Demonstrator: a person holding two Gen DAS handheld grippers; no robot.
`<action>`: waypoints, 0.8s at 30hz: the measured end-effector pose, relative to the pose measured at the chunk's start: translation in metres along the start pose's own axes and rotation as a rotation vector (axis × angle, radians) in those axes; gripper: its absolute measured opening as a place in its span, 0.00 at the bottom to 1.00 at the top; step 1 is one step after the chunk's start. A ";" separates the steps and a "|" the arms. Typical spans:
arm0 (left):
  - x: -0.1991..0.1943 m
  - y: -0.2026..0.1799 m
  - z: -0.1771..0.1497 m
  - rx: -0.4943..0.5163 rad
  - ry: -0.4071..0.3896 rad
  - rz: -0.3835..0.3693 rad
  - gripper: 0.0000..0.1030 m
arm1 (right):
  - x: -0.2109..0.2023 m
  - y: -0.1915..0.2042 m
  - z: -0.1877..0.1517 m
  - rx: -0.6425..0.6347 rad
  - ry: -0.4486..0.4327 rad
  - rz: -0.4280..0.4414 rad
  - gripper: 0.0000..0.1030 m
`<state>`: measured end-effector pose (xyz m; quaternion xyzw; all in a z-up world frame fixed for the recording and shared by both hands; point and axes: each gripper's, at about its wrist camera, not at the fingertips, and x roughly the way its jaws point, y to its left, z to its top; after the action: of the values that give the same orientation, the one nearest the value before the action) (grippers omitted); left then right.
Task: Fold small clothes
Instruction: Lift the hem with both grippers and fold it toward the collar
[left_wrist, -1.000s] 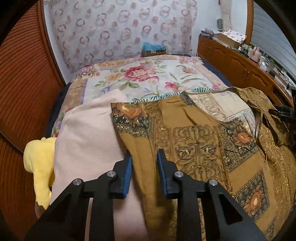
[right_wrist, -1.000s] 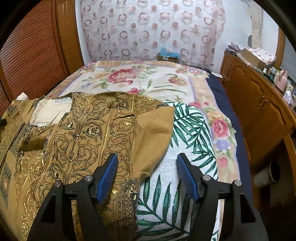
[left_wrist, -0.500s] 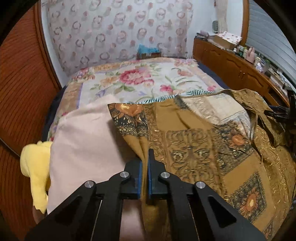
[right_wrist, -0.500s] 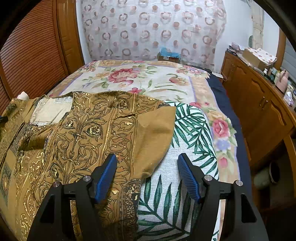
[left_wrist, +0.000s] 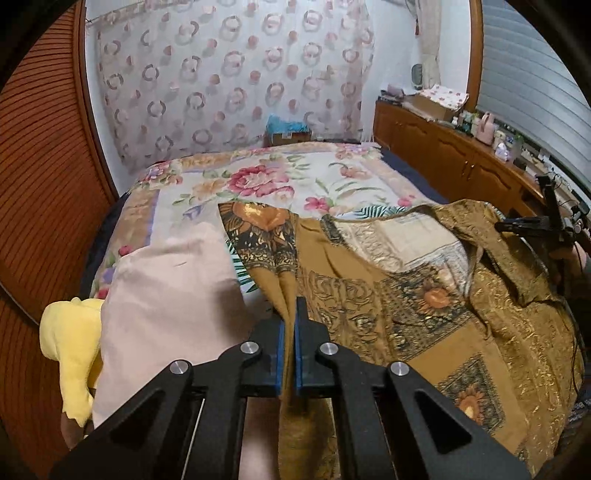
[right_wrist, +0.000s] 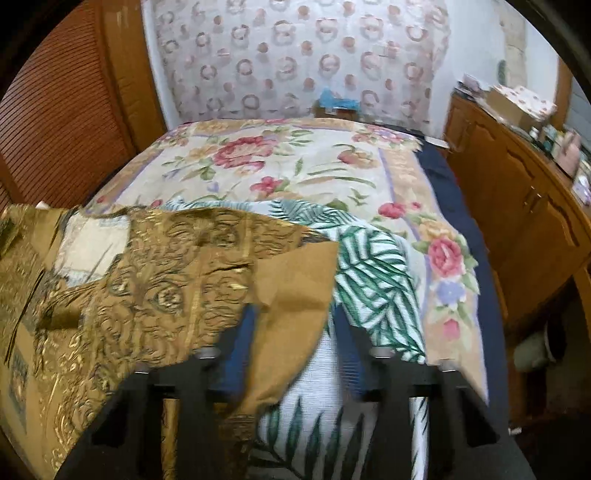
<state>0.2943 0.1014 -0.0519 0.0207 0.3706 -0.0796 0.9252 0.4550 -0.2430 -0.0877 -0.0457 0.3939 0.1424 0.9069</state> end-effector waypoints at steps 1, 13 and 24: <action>-0.002 -0.001 0.000 -0.001 -0.007 -0.005 0.04 | 0.000 0.001 0.000 -0.001 0.006 0.018 0.07; -0.083 -0.023 -0.011 -0.019 -0.153 -0.065 0.04 | -0.100 0.026 -0.028 -0.012 -0.219 0.084 0.04; -0.167 -0.022 -0.087 -0.057 -0.238 -0.054 0.04 | -0.198 0.039 -0.127 -0.043 -0.305 0.092 0.04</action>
<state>0.1125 0.1102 0.0009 -0.0251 0.2606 -0.0960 0.9603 0.2263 -0.2745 -0.0296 -0.0247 0.2502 0.1975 0.9475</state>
